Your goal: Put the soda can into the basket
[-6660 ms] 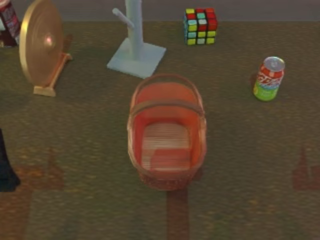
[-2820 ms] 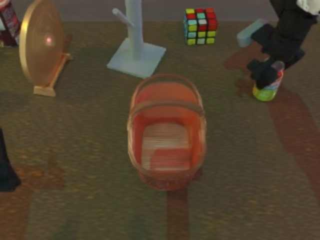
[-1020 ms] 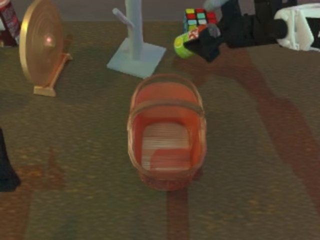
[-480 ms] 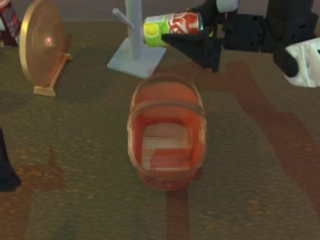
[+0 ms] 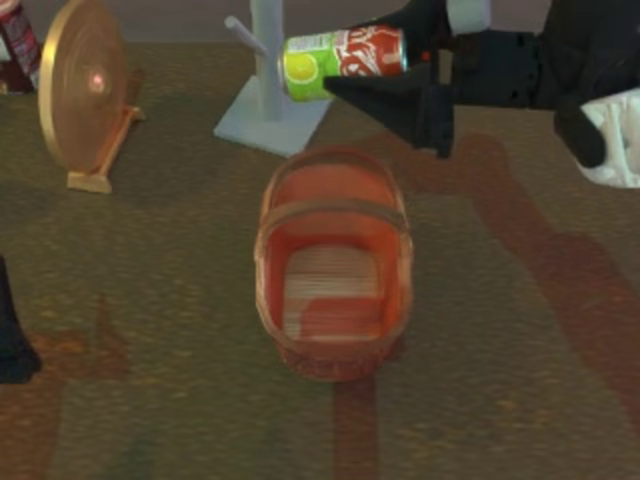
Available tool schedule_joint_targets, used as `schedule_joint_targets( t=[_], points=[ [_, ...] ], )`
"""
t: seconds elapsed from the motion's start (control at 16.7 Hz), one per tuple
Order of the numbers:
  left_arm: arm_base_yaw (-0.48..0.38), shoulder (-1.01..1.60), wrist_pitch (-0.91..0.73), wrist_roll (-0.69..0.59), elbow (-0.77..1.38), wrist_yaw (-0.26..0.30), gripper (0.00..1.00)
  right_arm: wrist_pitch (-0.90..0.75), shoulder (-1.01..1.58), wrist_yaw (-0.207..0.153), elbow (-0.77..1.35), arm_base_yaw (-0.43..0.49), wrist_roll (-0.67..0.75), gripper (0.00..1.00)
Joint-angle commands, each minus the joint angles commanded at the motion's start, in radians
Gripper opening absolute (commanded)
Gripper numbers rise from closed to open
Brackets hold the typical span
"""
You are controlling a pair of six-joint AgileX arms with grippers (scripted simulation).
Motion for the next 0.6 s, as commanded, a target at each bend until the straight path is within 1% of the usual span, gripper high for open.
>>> schedule_joint_targets(
  t=[0.12, 0.24, 0.6],
  points=[
    [0.0, 0.0, 0.0, 0.0, 0.0, 0.0, 1.0, 0.001, 0.007, 0.0, 0.003, -0.005, 0.001, 0.0],
    [0.0, 0.0, 0.0, 0.0, 0.0, 0.0, 1.0, 0.039, 0.041, -0.003, -0.006, -0.002, 0.001, 0.0],
    [0.0, 0.0, 0.0, 0.0, 0.0, 0.0, 1.0, 0.288, 0.216, 0.002, -0.069, 0.003, -0.003, 0.0]
  ],
)
